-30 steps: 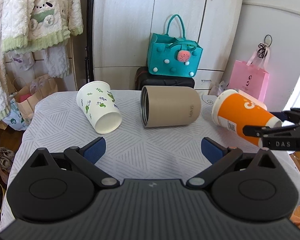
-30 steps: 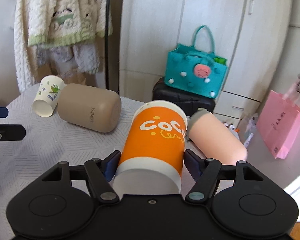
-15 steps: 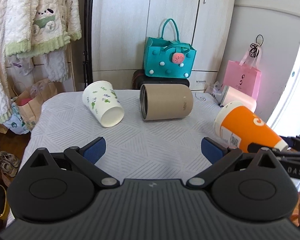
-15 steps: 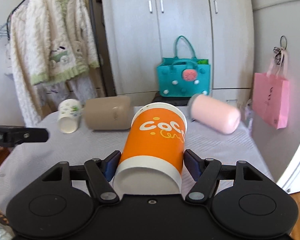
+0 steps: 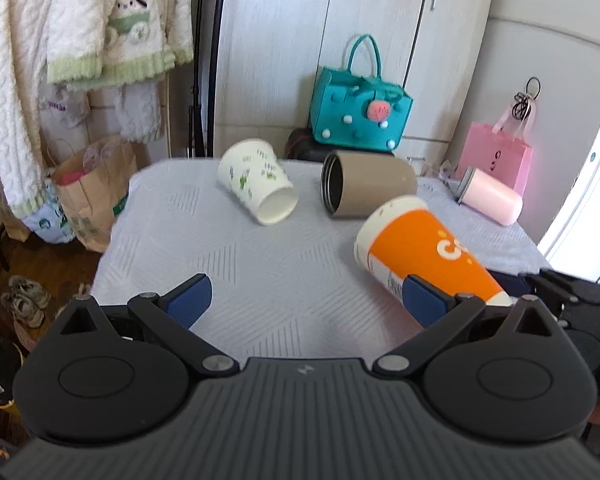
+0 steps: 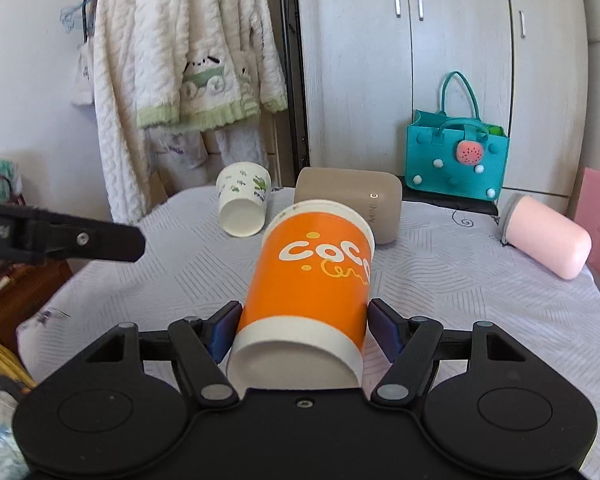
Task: Flip cup upright
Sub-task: 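Rotate the right gripper to turn the orange cup rim-up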
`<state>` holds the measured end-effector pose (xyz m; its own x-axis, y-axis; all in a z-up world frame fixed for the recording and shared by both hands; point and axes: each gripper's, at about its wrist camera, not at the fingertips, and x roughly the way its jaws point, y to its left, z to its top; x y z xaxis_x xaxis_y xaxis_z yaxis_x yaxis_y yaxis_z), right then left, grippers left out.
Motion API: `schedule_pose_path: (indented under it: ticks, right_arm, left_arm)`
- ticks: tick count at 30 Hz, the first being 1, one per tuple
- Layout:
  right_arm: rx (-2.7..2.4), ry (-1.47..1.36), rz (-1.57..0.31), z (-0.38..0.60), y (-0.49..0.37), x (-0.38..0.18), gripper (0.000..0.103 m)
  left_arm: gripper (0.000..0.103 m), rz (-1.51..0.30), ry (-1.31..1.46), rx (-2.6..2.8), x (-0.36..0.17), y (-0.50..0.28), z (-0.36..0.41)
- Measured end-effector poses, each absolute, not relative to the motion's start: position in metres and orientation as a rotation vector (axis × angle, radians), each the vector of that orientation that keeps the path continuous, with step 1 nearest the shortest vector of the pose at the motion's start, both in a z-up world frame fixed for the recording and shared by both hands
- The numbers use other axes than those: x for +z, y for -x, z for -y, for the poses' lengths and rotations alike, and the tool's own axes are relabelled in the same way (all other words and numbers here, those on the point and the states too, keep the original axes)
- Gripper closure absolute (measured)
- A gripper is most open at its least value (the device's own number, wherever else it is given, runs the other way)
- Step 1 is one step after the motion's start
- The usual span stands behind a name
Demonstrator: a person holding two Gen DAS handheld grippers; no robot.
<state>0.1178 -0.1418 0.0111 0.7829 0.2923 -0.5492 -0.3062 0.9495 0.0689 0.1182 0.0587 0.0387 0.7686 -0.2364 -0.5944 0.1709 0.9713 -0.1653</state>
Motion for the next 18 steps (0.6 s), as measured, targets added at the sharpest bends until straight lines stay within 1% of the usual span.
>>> schedule_pose_path:
  ticks: [9, 10, 11, 12, 13, 18]
  right_arm:
    - [0.334, 0.007, -0.692, 0.150, -0.123, 0.002, 0.029]
    - [0.350, 0.007, -0.701, 0.151, -0.123, 0.003, 0.024]
    - [0.374, 0.007, -0.714, 0.151, -0.124, 0.004, 0.013]
    - [0.402, 0.011, -0.733, 0.152, -0.126, 0.005, 0.010]
    - [0.429, 0.020, -0.748, 0.153, -0.127, 0.007, 0.008]
    - [0.530, 0.068, -0.828, 0.159, -0.140, 0.021, 0.007]
  left_arm:
    - [0.000, -0.747, 0.244, -0.353, 0.016, -0.140, -0.055]
    - [0.000, -0.757, 0.258, -0.374, 0.014, -0.144, -0.052]
    - [0.000, -0.769, 0.275, -0.397, 0.012, -0.148, -0.050]
    - [0.000, -0.783, 0.293, -0.419, 0.011, -0.152, -0.048]
    - [0.000, -0.801, 0.309, -0.437, 0.009, -0.157, -0.045]
    - [0.000, -0.903, 0.379, -0.506, -0.006, -0.181, -0.032]
